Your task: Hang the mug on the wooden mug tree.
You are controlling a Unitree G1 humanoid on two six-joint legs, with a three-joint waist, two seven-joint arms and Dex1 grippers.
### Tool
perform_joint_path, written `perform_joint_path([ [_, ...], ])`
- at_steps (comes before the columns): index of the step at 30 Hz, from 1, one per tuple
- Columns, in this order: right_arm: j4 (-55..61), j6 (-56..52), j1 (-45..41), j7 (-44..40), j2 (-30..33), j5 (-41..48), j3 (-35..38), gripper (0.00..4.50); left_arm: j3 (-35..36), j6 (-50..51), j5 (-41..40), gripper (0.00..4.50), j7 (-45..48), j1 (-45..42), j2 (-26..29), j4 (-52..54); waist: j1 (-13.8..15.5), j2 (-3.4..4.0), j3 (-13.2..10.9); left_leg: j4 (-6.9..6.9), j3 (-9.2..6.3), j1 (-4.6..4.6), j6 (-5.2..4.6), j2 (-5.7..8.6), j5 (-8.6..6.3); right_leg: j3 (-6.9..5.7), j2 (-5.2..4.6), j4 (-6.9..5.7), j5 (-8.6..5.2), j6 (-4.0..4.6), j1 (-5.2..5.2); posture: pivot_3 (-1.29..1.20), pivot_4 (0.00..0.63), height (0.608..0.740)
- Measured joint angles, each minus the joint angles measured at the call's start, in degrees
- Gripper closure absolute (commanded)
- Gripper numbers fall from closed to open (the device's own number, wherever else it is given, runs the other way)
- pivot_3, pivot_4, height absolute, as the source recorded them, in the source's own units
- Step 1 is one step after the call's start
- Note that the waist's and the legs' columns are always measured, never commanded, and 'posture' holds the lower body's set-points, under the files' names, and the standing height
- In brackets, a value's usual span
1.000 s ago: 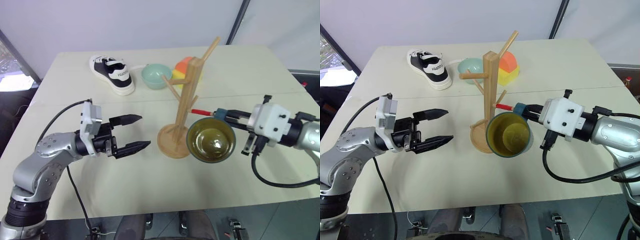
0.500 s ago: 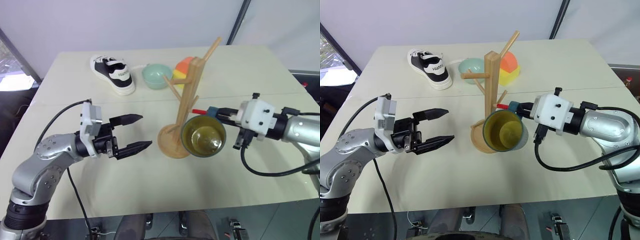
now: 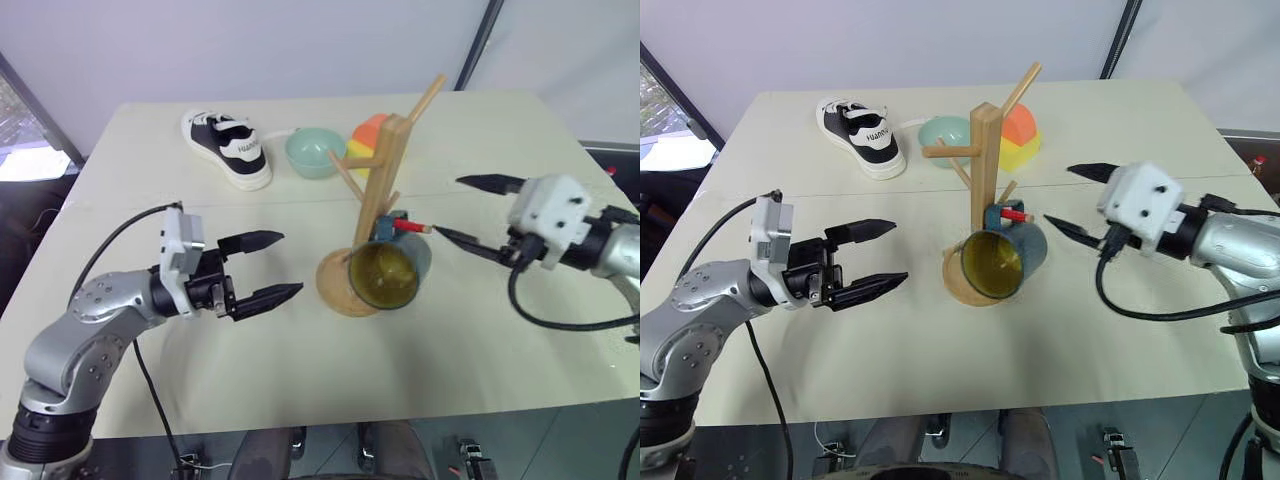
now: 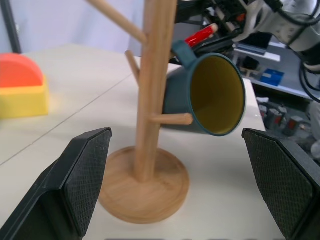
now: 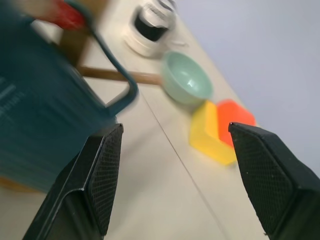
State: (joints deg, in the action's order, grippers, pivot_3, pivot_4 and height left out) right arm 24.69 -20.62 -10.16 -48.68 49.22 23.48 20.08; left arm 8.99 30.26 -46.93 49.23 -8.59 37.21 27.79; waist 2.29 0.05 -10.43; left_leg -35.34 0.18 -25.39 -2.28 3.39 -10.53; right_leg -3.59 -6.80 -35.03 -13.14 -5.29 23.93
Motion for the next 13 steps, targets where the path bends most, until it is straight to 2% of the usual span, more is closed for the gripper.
perform_joint_path([
  [4,-7.9,0.65,6.03,3.92,-10.23,1.85,2.35,1.04,1.62,-2.82,5.42,0.0,-7.11,2.53,-4.64,-6.4,-0.09,0.01,0.0,0.0,0.0,0.01,0.0,0.0,0.0,0.01,0.0,-0.04,0.01,-0.01,0.02,0.0,0.15,0.736],
  [8,-15.15,3.93,7.78,7.2,-16.95,1.5,2.23,1.04,2.72,-5.51,10.7,0.0,-12.97,5.48,-8.11,-10.91,-0.25,0.06,-0.01,-0.02,0.06,0.01,0.0,0.0,0.01,0.03,0.01,-0.12,0.04,0.01,0.09,0.0,0.15,0.736],
  [13,-22.87,8.2,7.62,8.39,-21.35,0.23,0.15,1.04,3.54,-9.54,15.76,0.0,-17.78,9.36,-11.67,-13.98,-0.1,0.07,0.0,-0.02,0.06,0.02,0.0,0.0,0.01,0.03,0.01,-0.17,0.04,0.01,0.11,0.0,0.15,0.736],
])
